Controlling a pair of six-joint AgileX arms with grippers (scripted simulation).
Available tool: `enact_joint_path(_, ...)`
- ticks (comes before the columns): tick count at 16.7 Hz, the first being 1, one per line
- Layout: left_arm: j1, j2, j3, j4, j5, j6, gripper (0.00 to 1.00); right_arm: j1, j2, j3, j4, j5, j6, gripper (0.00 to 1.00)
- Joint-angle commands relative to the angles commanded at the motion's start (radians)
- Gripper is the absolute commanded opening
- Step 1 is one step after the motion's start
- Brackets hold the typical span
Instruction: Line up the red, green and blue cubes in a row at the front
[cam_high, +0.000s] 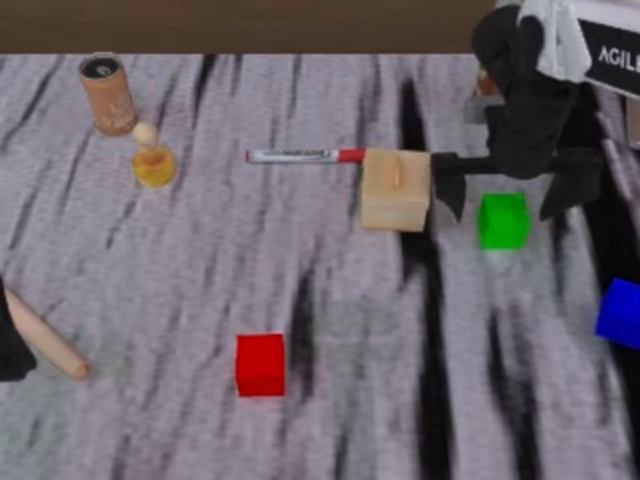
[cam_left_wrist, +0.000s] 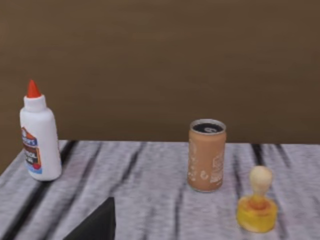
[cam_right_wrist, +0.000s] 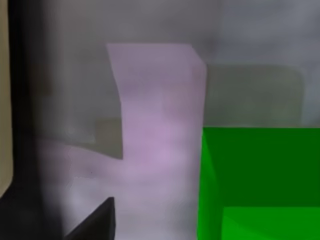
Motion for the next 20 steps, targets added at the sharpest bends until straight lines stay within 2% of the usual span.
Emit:
enact_joint_path(6, 0.000, 0.000, 0.000, 0.000, 0.000, 0.000, 1.00, 0.001, 0.021, -0.048, 0.061, 0.000, 0.002, 1.00)
enact_joint_path(19, 0.000, 0.000, 0.000, 0.000, 0.000, 0.000, 1.00, 0.001, 0.021, -0.048, 0.061, 0.000, 0.002, 0.02)
enact_joint_path(20, 0.000, 0.000, 0.000, 0.000, 0.000, 0.000, 1.00, 0.001, 0.021, -0.048, 0.061, 0.000, 0.002, 0.00)
